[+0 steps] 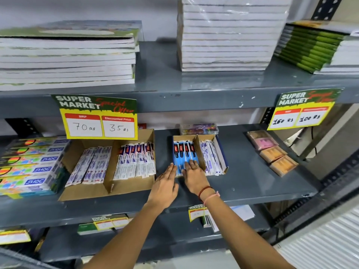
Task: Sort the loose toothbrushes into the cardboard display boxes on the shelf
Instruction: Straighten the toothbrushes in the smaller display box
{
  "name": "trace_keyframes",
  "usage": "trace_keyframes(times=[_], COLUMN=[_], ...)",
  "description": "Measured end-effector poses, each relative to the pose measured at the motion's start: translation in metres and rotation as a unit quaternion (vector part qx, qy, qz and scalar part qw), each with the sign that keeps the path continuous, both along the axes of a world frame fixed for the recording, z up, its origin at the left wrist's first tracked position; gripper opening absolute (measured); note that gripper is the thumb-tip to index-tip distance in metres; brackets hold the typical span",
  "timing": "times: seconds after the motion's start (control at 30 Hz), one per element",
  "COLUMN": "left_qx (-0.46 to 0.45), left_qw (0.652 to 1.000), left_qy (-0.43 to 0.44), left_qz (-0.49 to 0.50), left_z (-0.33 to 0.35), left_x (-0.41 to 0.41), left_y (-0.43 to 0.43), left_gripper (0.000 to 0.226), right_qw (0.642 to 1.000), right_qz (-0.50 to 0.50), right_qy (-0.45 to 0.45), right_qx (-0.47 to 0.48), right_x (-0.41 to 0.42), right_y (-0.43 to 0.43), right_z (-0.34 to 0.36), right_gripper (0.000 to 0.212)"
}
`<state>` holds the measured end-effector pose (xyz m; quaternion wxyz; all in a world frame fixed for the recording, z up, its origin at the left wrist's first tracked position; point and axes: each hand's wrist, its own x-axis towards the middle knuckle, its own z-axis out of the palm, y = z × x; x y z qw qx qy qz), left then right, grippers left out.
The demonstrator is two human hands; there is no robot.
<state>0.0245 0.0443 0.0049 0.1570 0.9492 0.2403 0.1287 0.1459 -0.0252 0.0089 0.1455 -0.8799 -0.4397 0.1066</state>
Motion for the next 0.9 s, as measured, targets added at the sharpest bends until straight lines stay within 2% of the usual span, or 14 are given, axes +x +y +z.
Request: trace_keyframes(times=[0.57, 0.67, 0.8, 0.9], left_qx=[-0.009, -0.011, -0.035, -0.081], left_qw=[1.0, 1.0, 0.999, 0.995], left_qy=[-0.003, -0.01, -0.029, -0.043], left_qz=[-0.003, -0.009, 0.006, 0.035], left_z=[-0.007, -0.007, -0.008, -0.008], left_x=[0.001, 0.001, 0.001, 0.003], left_y=[-0.005, -0.004, -0.005, -0.009], left_gripper=[0.062, 0.061, 0.057, 0.055], right_qw=[0.999, 0.998, 0.978, 0.944], right_qz=[-0.04, -0.036, -0.017, -0.131], right_qy=[0.008, 0.019, -0.027, -0.055], right_qx=[-0.022, 0.042, 0.208, 0.298], right_x=[-0.01, -0.007, 0.003, 0.026], right_y=[0.002, -0.002, -0.021, -0.043], right_z=[-0.013, -0.004, 0.021, 0.029], right_gripper=[0.058, 0.052, 0.04, 0.031])
